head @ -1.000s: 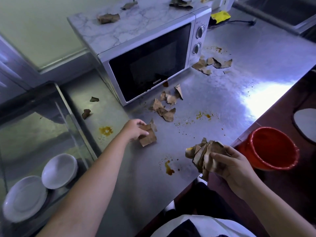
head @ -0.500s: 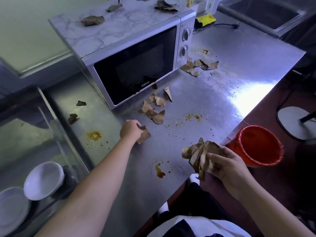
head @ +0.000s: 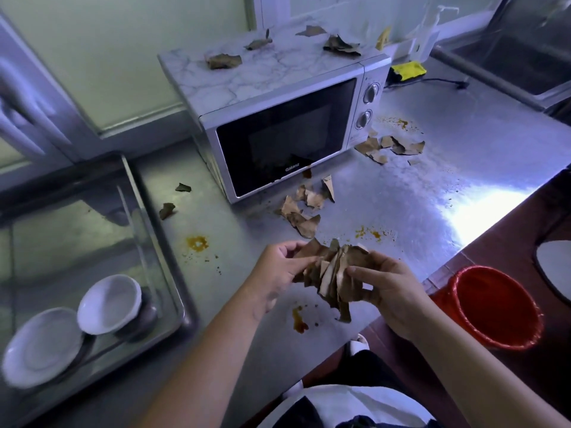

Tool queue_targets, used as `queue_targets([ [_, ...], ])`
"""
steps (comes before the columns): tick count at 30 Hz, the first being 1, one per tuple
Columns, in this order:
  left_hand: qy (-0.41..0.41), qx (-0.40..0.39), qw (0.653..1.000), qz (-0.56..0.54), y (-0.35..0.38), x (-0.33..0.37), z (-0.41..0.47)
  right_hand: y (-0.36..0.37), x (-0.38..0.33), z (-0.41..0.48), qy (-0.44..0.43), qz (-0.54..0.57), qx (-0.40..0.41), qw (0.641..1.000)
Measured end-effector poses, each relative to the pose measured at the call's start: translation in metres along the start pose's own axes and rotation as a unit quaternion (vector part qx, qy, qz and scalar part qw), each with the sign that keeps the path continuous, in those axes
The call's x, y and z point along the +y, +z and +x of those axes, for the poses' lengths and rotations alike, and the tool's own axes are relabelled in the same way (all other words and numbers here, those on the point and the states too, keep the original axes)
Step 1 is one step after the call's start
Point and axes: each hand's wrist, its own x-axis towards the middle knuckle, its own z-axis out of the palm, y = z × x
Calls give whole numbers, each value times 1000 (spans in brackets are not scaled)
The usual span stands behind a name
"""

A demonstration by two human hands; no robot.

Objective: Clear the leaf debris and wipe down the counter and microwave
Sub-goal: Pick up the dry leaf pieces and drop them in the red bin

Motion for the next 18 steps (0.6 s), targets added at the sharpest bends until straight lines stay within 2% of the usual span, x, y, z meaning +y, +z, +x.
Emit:
queue_targets([
  [5, -57, -40, 990, -125, 5, 4, -8, -6, -3, 14, -3, -16, 14, 1000],
  [10, -35, -75, 992, -94, 24, 1, 1, -28, -6, 30, -3, -9, 35, 999],
  [15, 18, 4, 999, -26, 68, 0, 27, -54, -24, 48, -25, -26, 21, 999],
  [18, 13, 39, 999, -7, 93, 6, 44, -78, -45, 63, -5, -22, -12, 1000],
])
